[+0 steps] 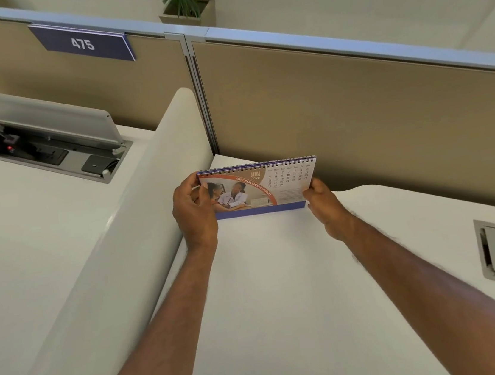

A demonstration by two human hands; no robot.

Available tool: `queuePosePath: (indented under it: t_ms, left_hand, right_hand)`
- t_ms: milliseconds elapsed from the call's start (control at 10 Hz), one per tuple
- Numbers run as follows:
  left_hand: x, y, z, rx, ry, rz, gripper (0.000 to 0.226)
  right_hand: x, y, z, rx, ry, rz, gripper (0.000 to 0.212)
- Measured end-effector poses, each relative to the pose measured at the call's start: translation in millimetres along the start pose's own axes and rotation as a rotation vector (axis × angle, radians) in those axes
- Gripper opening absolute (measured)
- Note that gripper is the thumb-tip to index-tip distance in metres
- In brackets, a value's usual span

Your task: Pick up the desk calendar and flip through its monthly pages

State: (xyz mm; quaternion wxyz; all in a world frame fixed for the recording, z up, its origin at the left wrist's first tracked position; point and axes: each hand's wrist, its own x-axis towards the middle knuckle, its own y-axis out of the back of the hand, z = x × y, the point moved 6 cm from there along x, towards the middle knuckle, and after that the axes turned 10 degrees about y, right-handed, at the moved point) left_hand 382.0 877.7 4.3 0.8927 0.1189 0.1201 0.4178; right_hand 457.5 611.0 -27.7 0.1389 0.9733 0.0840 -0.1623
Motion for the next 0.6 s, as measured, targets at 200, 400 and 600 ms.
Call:
queuePosePath:
  t_ms: [200, 400, 600]
  left_hand:
    - [-15.3, -3.2, -8.9, 0.004, 0.045, -0.073, 0.048]
    - [-36.3, 5.8, -24.6, 0.126, 0.005, 0.048, 0.043]
    - [-73.7, -10.1, -26.8, 0.462, -0.181, -0.066, 0.03]
  right_hand:
    - [-6.4, 0.2, 4.7, 0.021, 0.0, 0.024, 0.046]
    - [-23.1, 9.7, 11.4, -0.149, 0.115, 0.093, 0.06]
    - [-47.6, 18.4, 25.1, -0.625, 0.193, 0.051, 0.068]
